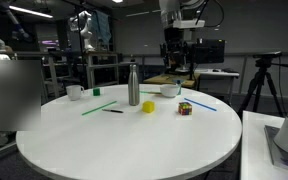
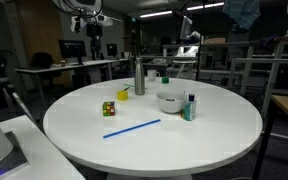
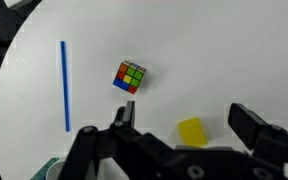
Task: Take the yellow block and put it on the table
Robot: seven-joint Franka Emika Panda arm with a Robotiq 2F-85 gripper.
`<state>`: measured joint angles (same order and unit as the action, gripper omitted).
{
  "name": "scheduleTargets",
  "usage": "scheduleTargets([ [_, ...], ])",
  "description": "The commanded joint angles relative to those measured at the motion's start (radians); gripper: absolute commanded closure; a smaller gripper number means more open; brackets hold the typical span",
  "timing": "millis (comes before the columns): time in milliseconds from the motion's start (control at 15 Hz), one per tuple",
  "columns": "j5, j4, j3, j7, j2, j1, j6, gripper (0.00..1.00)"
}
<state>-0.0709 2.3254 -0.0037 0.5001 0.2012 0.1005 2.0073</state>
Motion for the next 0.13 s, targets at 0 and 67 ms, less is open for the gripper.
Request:
scheduleTargets([
  [0, 0.007, -0.002, 0.034, -0.006, -0.01, -0.036, -0.001, 0.0],
  [67, 0.007, -0.003, 0.034, -0.006, -0.016, -0.035, 0.0, 0.0],
])
